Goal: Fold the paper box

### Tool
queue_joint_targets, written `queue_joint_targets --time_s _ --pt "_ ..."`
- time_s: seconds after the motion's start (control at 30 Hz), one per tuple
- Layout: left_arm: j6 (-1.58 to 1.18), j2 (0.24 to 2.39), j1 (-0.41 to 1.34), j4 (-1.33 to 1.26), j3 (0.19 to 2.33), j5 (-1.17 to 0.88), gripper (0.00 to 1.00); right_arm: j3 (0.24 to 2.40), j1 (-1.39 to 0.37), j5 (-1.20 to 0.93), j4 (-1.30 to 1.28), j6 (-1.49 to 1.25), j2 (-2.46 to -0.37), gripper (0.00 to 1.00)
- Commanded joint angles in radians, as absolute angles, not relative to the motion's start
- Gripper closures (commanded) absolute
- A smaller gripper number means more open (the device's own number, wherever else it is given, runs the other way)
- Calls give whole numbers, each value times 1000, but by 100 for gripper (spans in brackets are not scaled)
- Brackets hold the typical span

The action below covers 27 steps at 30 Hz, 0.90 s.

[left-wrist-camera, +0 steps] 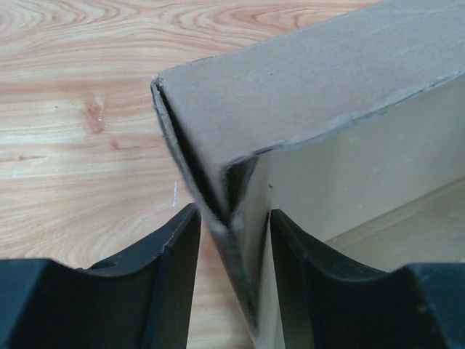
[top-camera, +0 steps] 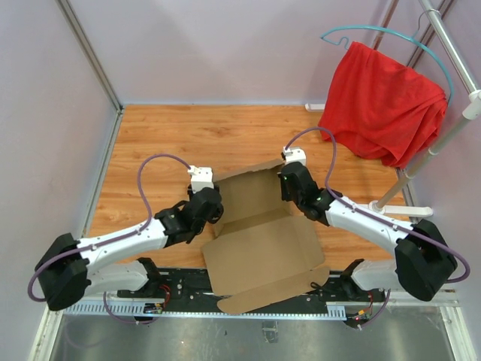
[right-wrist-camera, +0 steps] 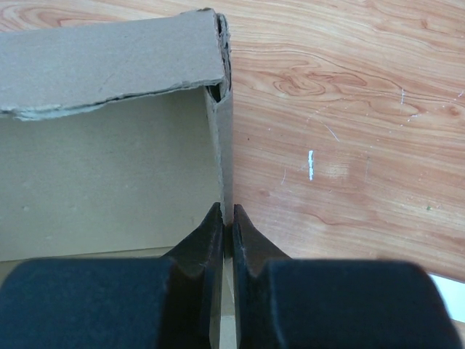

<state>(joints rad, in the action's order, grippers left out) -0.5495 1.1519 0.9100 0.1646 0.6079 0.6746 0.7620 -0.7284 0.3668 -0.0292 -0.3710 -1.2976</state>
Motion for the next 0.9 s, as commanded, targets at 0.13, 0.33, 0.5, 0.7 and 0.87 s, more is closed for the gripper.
queue_joint_targets --time_s 0.13,0.33,0.5,0.7,0.87 --pt "-582 981 928 100 583 581 52 837 -733 323 -48 -358 -1334 99" --pt "-589 980 927 170 605 622 51 931 -724 299 -120 -306 -1380 99" --pt "-614 1046 928 208 622 669 100 954 -724 295 -133 -247 -1352 94" --pt "-681 1096 928 231 631 745 100 921 -725 213 -99 -143 -1267 13" --pt "-752 1163 927 260 664 753 100 792 -728 83 12 -129 -1092 10"
